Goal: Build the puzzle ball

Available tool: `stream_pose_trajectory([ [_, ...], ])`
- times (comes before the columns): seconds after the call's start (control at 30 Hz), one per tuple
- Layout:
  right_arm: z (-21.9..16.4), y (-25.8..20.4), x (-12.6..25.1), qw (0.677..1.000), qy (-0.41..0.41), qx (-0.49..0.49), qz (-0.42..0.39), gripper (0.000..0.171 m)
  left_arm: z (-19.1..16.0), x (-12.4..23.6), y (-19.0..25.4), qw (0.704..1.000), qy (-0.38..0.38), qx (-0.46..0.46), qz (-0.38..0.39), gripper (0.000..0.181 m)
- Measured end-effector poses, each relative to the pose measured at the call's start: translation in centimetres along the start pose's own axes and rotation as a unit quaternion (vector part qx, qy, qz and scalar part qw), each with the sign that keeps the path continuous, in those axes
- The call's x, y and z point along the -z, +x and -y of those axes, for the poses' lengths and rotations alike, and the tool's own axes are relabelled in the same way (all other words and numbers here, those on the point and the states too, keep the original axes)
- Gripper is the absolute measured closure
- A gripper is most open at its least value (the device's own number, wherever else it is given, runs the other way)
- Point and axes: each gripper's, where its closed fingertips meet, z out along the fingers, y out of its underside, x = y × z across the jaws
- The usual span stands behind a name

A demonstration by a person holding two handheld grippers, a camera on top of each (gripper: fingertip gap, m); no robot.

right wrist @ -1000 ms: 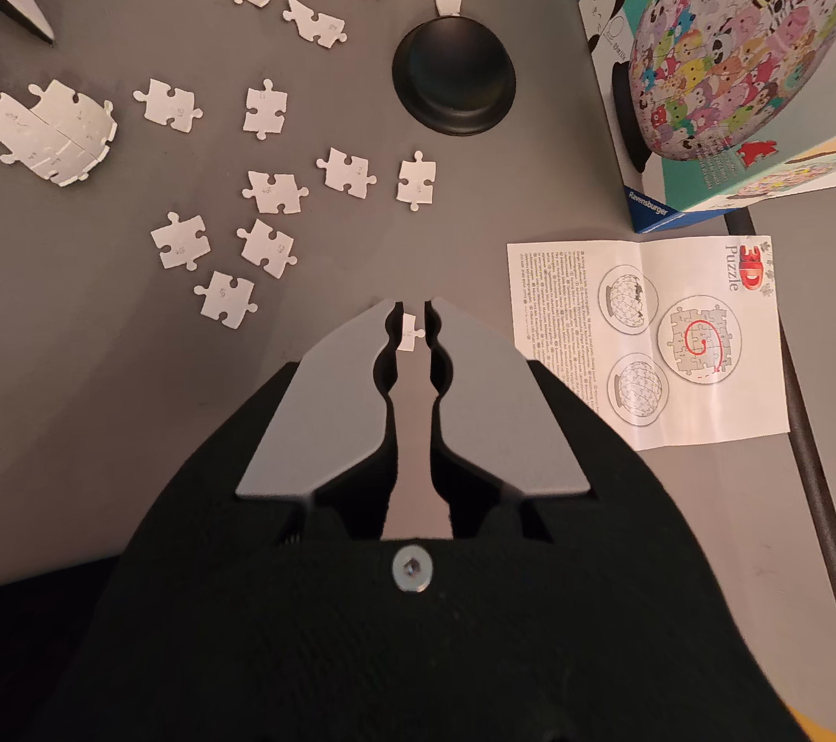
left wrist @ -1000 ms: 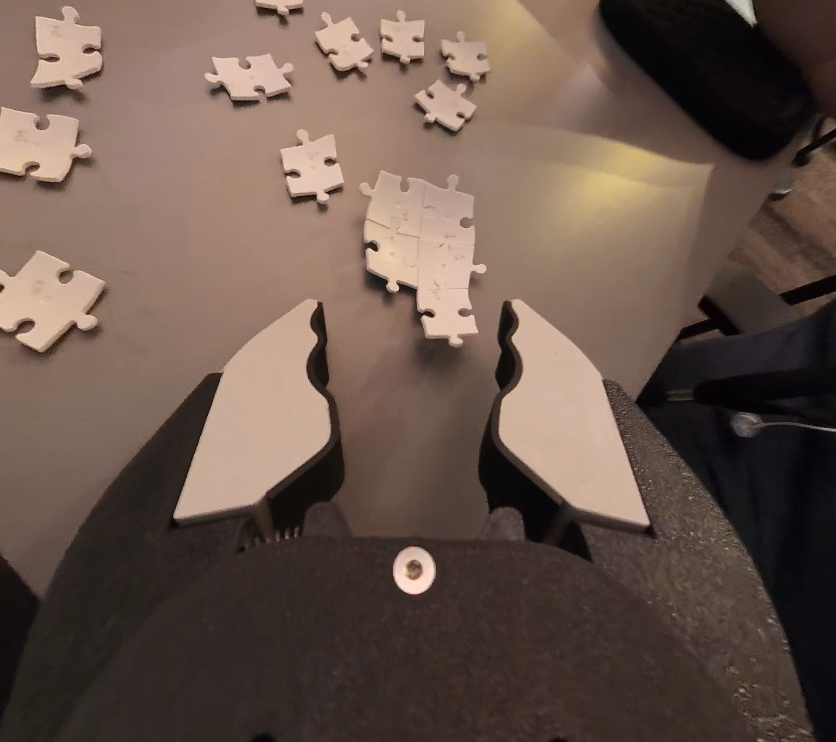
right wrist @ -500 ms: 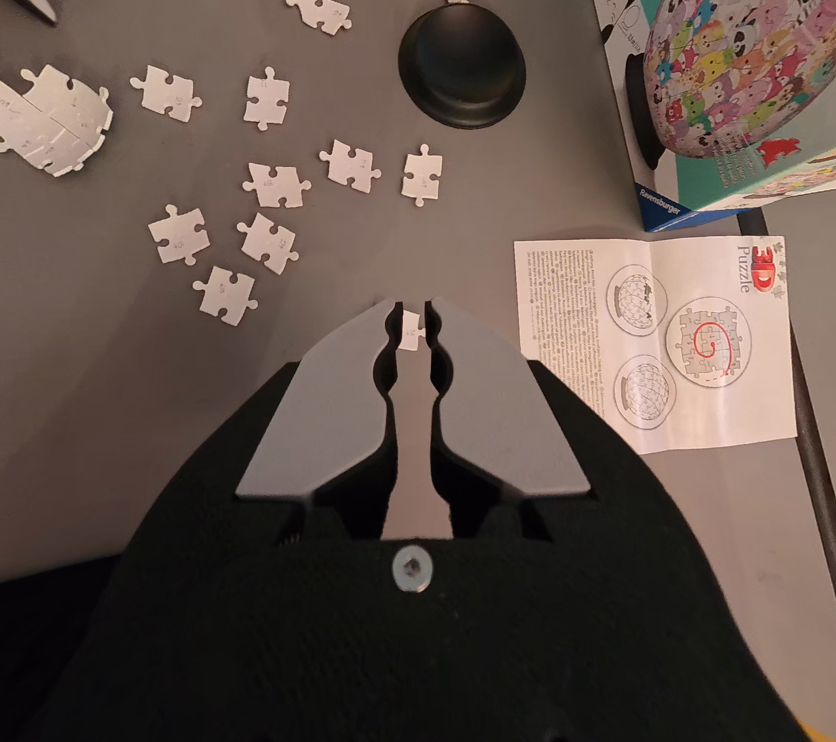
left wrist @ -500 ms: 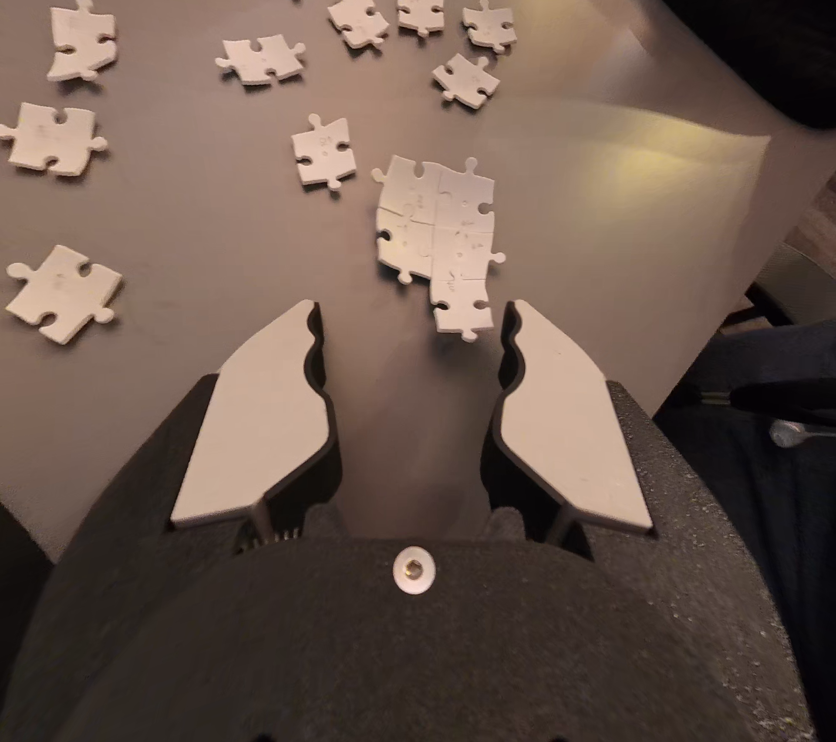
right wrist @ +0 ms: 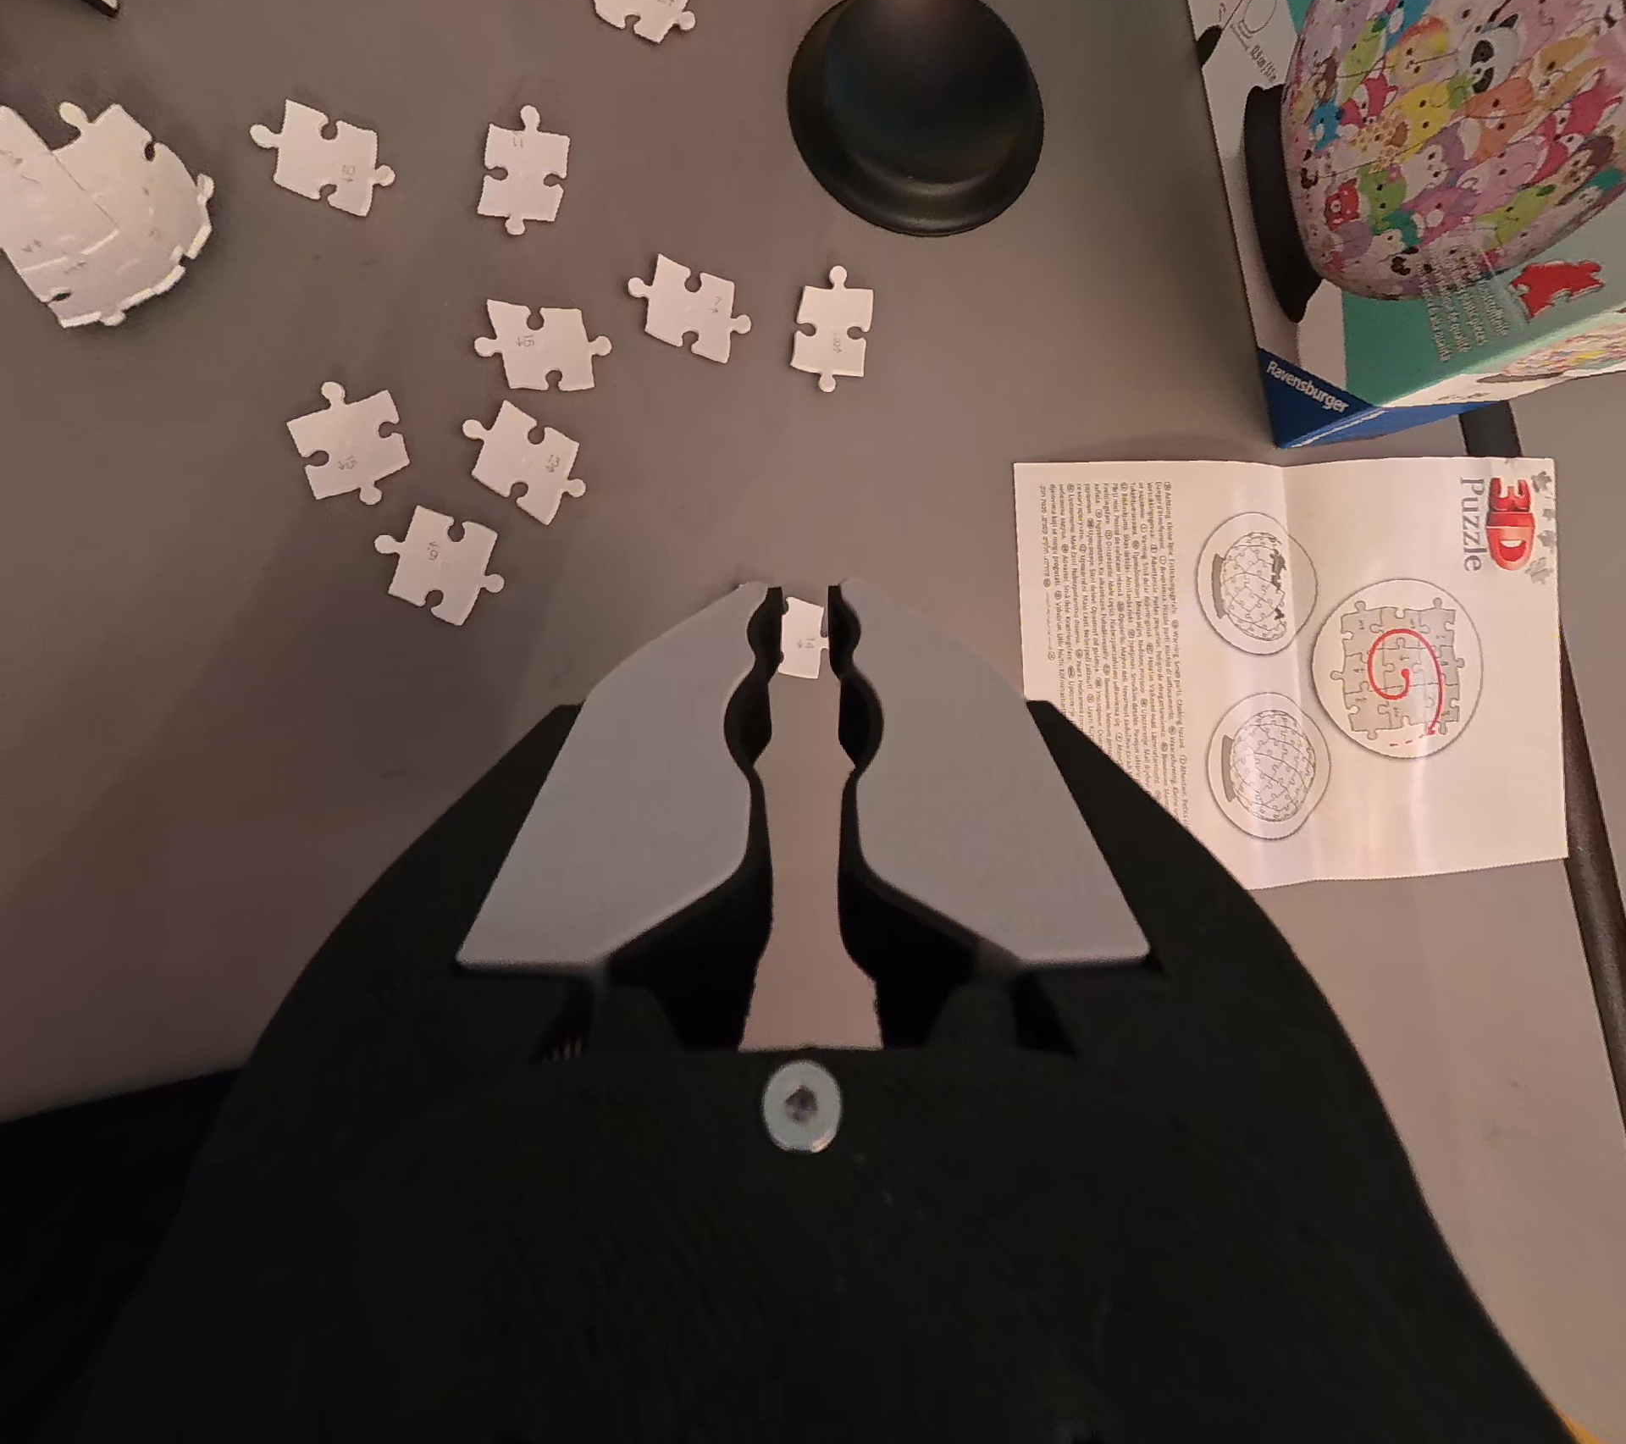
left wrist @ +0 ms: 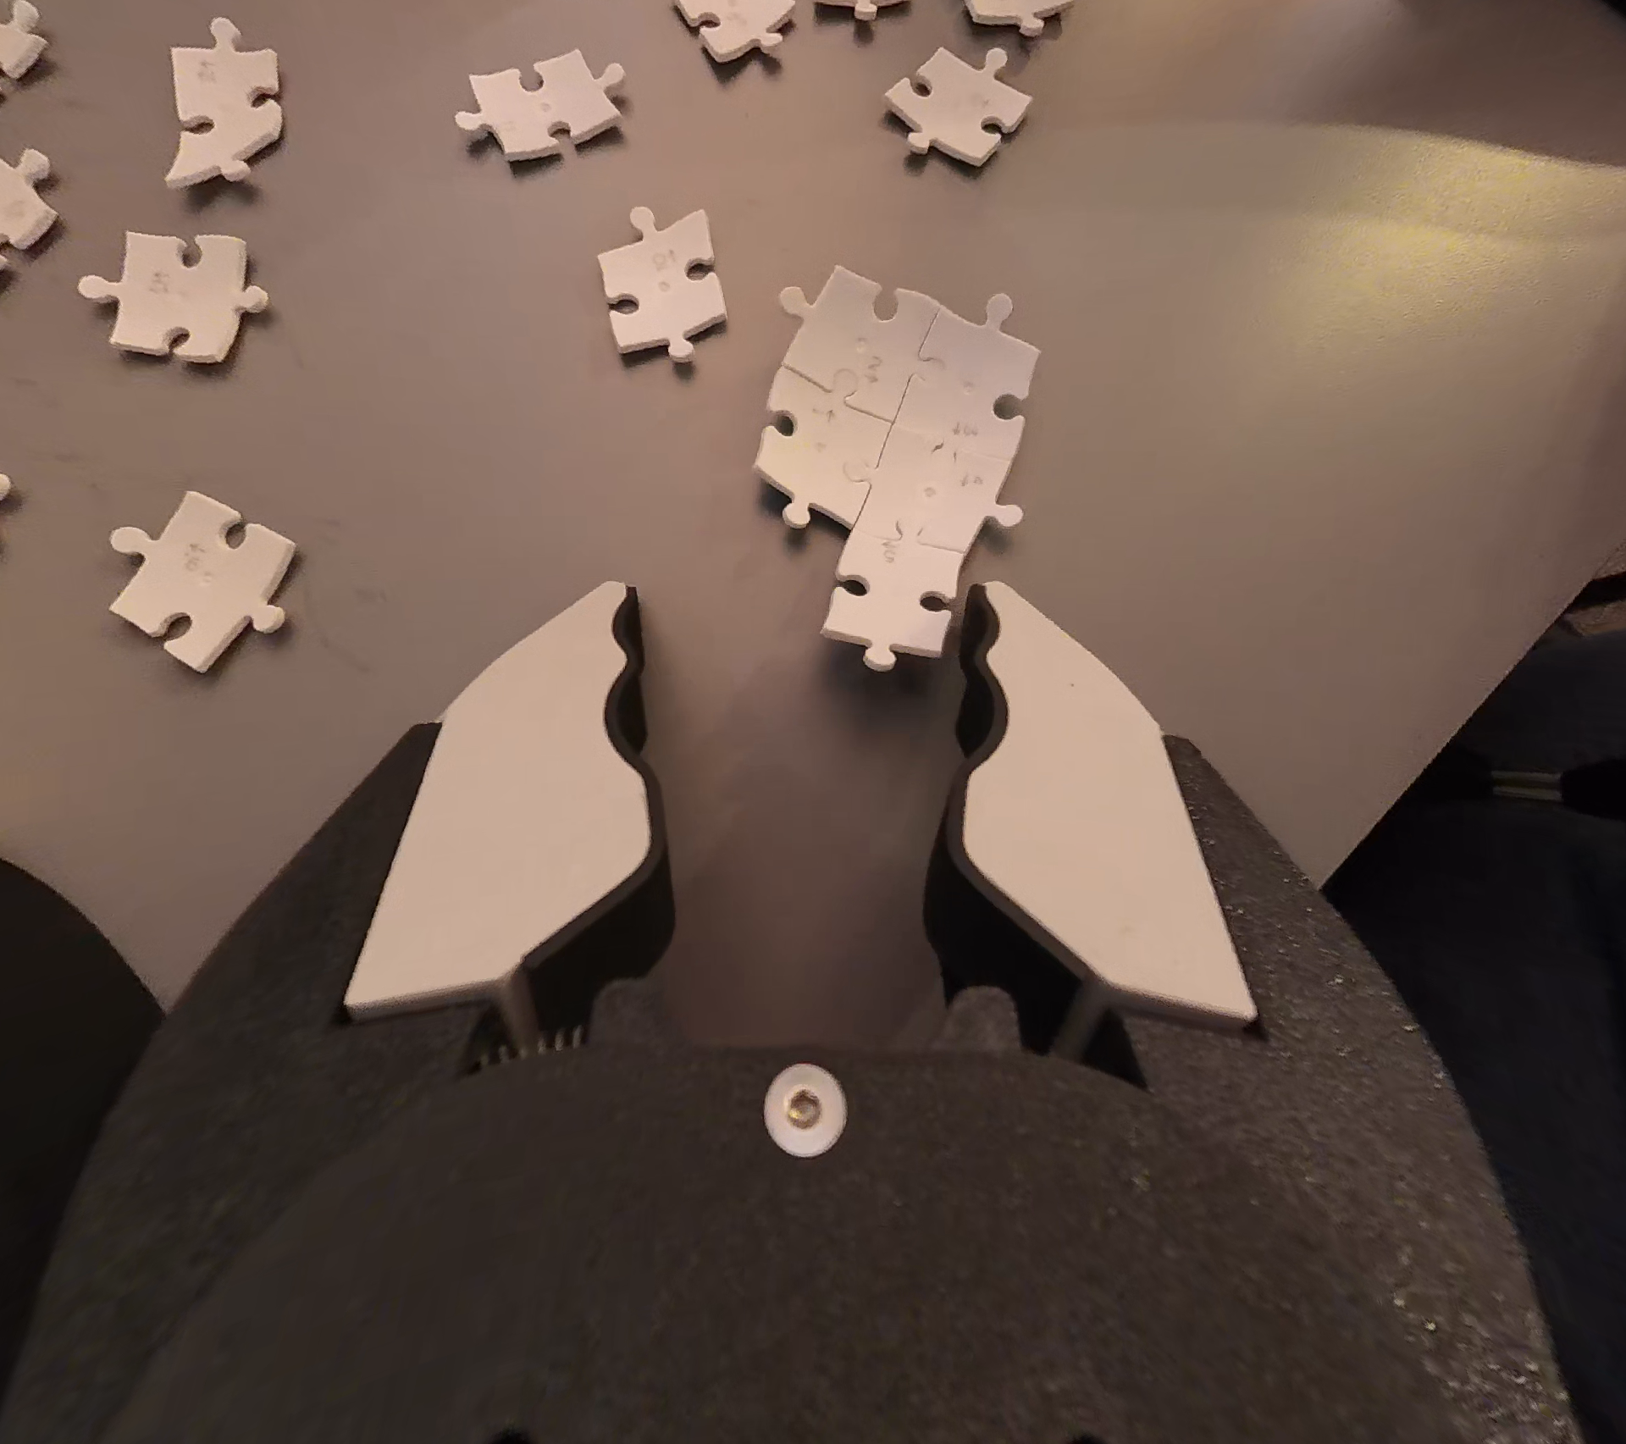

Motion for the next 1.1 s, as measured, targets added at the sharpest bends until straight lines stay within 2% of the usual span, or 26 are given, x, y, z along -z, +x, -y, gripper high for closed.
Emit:
stream_pose_trajectory([
  [0.33, -0.1, -0.5, -0.6, 1.0, -0.007, 0.007, 0.008, 0.16, -0.2, 0.6, -0.6, 1.0, 0.004, 0.008, 0.003, 0.113],
  [0.53, -0.1, -1.1, -1.1, 1.0, -0.014, 0.014, 0.018, 0.159, 0.9, 3.8, -6.5, 0.997, 0.012, 0.032, 0.07, 0.118],
  [0.67, -0.1, -1.4, -1.1, 0.999, -0.02, 0.021, 0.02, 0.158, 2.4, 4.0, -9.2, 0.997, 0.04, 0.056, 0.035, 0.123],
  [0.77, 0.2, -1.9, -1.0, 0.999, -0.012, 0.023, 0.028, 0.158, 2.3, 3.3, -8.2, 0.998, 0.023, 0.059, -0.005, 0.124],
  [0.87, 1.3, -3.8, -1.3, 0.998, 0.006, 0.031, 0.062, 0.158, 2.3, 2.6, -5.2, 0.999, 0.01, 0.038, -0.023, 0.127],
  [1.1, 4.0, -9.3, -2.1, 0.988, 0.026, 0.092, 0.122, 0.158, 0.9, 0.4, -1.3, 0.999, -0.037, -0.018, 0.0, 0.13],
])
